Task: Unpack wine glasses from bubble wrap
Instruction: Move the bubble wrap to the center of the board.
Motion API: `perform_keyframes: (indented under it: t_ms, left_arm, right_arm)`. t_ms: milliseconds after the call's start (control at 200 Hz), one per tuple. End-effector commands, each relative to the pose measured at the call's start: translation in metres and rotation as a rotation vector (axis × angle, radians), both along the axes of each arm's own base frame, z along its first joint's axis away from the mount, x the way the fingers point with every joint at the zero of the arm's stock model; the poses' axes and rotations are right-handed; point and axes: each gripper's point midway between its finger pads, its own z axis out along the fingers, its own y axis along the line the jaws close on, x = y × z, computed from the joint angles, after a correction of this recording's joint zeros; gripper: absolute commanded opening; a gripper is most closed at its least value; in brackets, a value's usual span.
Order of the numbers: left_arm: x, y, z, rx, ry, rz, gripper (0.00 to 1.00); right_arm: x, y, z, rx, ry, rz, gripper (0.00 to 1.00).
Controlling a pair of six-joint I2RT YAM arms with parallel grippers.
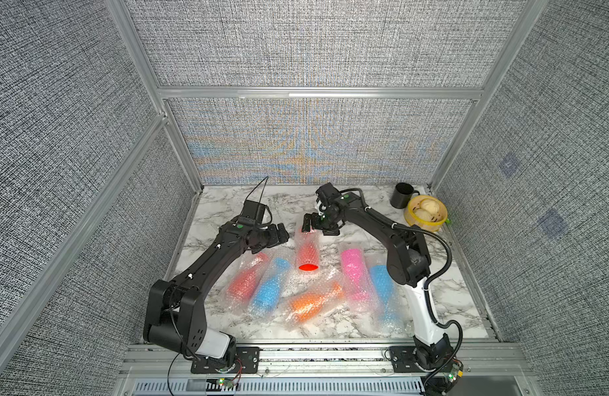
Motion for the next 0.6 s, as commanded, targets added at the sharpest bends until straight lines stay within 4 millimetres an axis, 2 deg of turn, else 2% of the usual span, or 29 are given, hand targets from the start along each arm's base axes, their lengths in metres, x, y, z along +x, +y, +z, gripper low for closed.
perform_keyframes:
  t_ms: [0, 130, 310, 485, 595]
  left_arm:
    - [-0.001, 0.002, -0.001, 0.012, 0.002, -0.005, 0.95]
    - [-0.001, 0.001, -0.003, 0.01, 0.007, -0.006, 0.95]
    - [-0.001, 0.001, -0.003, 0.012, 0.006, -0.007, 0.95]
    - [0.0, 0.001, -0.004, 0.012, 0.007, -0.008, 0.95]
    - [0.001, 0.001, -0.005, 0.013, 0.01, -0.009, 0.95]
  right_arm:
    - [-0.011, 0.0, -0.016, -0.02, 0.066, -0.017, 0.99]
    - [-0.005, 0.021, -0.021, 0.033, 0.065, -0.019, 0.98]
    - [0.027, 0.029, -0.023, 0.067, 0.029, -0.053, 0.84]
    - [0.068, 0.024, -0.028, 0.081, -0.031, -0.096, 0.71]
    - [0.089, 0.02, -0.025, 0.102, -0.065, -0.124, 0.69]
